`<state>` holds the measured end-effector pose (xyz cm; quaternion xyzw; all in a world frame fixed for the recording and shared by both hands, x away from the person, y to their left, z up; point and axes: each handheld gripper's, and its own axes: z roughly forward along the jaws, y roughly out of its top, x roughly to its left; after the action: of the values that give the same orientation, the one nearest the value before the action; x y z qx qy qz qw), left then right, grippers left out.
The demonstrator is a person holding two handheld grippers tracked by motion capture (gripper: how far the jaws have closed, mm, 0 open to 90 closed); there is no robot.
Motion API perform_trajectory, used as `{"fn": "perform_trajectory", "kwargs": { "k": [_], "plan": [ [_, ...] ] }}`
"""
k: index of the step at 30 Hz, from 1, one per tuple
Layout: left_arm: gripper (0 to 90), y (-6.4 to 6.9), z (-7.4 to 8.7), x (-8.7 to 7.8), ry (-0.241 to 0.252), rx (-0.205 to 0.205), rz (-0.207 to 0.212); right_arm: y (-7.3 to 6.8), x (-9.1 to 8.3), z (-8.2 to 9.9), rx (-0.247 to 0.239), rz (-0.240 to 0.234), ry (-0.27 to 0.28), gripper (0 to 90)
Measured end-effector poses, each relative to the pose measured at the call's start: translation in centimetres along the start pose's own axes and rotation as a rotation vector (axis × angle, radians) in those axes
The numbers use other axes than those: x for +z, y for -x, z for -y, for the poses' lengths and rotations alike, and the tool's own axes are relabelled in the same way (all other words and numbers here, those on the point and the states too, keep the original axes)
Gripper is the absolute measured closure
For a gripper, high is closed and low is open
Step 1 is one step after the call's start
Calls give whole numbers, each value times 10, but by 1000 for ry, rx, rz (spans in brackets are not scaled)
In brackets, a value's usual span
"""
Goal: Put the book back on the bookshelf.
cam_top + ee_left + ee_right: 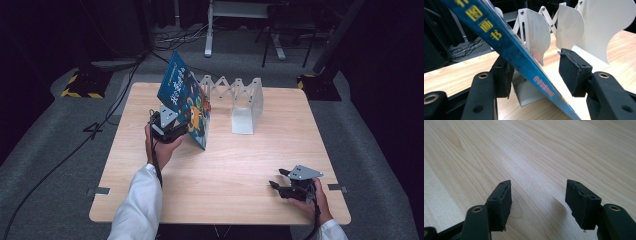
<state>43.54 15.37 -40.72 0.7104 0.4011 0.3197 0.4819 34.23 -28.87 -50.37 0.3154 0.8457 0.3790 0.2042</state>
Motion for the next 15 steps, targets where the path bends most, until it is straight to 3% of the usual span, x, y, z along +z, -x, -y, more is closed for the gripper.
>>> {"fn": "perform_trajectory", "kwargs": {
  "k": [11, 15],
  "plan": [
    [447, -3, 0, -18, -33, 71, 37, 2, -1, 0, 19, -5, 8, 380],
    [411, -4, 2, -24, -45, 70, 58, 3, -1, 0, 27, 0, 1, 377]
  ]
}}
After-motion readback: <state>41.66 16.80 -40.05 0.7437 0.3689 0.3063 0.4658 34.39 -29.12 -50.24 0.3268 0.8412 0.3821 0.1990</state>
